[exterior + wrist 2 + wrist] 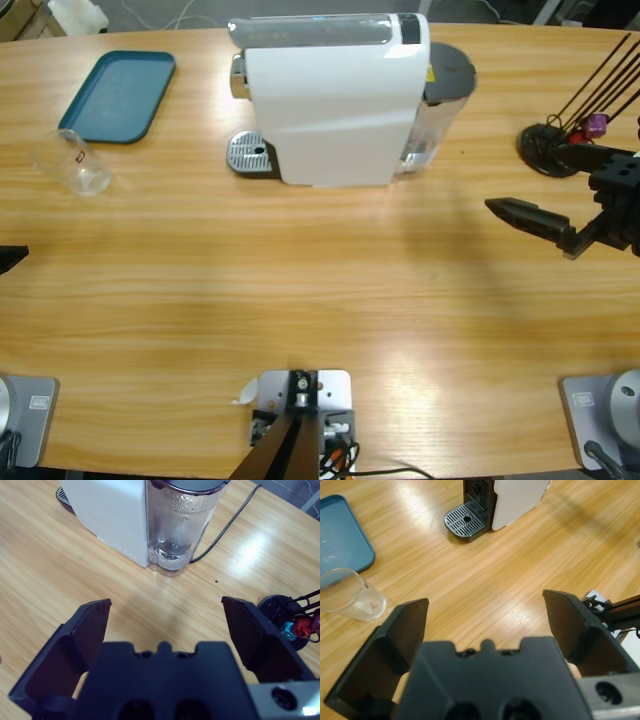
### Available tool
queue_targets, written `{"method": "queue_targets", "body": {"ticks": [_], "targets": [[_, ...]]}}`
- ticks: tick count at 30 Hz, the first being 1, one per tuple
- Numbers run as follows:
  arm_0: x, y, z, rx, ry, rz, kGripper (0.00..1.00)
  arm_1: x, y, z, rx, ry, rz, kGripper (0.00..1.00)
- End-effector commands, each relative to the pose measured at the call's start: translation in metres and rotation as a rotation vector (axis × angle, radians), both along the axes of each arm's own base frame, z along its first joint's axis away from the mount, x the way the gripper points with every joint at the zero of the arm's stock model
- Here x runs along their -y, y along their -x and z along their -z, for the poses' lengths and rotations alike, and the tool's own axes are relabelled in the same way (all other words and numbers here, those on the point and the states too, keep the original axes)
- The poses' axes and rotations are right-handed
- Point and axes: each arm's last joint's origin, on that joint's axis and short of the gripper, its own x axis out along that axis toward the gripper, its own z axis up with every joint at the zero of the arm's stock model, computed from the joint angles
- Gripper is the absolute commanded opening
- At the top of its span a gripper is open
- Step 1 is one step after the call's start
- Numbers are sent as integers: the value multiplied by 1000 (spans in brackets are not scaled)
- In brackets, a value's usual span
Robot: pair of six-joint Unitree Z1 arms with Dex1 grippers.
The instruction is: Pour coffee
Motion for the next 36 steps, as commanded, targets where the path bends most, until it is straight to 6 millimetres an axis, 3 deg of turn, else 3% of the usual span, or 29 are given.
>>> {"method": "queue_targets", "body": {"ticks": [1,10,15,19,23,26,33,36], "targets": [[1,0,11,-15,-30,11,1000,2,5,10,-21,19,-22,1000],[15,-17,7,-43,-35,0,1000,0,4,10,-29,17,-32,1000],[57,-71,-36,-62,7,-111,1000,0,4,9,-25,11,-32,1000],[93,-117,-42,-118,39,-184,988,2,5,8,-19,4,-32,1000],[119,-165,-47,-215,191,-302,982,0,4,9,-22,5,-31,1000],[138,-197,-41,-271,213,-349,990,-3,1,11,-33,17,-30,1000],[163,-232,-18,-418,255,-345,967,-9,-4,14,-52,39,-31,1000],[167,-238,-13,-472,286,-379,822,-9,-4,15,-56,43,-30,1000]]}}
